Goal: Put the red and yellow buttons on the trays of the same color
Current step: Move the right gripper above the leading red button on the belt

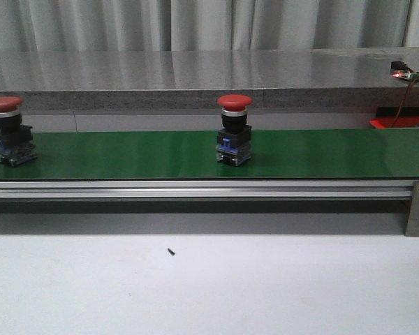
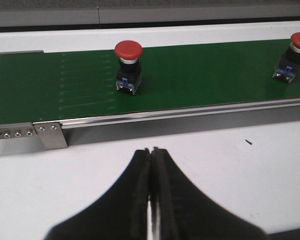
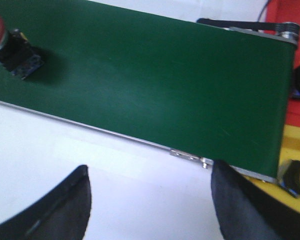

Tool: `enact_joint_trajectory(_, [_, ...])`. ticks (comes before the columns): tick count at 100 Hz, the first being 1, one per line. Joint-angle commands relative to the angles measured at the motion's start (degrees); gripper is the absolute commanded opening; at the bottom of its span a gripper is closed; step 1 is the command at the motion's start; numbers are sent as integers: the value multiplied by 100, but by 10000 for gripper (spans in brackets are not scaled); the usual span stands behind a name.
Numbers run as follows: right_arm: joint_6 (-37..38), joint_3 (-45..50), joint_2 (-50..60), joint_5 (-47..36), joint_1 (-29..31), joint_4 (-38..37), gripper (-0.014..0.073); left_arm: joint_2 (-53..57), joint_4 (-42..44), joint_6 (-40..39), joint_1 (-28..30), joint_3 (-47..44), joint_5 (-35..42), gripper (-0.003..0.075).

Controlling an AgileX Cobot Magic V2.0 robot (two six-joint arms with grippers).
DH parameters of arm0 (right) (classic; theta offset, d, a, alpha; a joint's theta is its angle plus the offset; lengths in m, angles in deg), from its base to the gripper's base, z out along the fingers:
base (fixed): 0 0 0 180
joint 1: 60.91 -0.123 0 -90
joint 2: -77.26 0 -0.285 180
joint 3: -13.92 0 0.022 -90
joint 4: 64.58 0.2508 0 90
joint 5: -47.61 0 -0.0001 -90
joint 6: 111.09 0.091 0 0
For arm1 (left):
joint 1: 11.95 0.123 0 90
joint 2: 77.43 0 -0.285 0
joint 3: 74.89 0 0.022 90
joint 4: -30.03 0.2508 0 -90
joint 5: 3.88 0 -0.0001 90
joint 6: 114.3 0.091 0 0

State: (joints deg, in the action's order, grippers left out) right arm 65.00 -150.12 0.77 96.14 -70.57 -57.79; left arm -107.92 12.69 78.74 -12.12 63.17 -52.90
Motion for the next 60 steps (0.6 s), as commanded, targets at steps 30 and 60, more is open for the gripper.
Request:
enact_joint_trajectory(30, [-609,-1495,-1324,308,-927,50,524,-39,-146,-16,-38,143,339,-20])
enact_joint_trajectory(60, [-1329,-2268,-2293,489,-1071,155,519,-39,-146,-16,-38,143,339,-20])
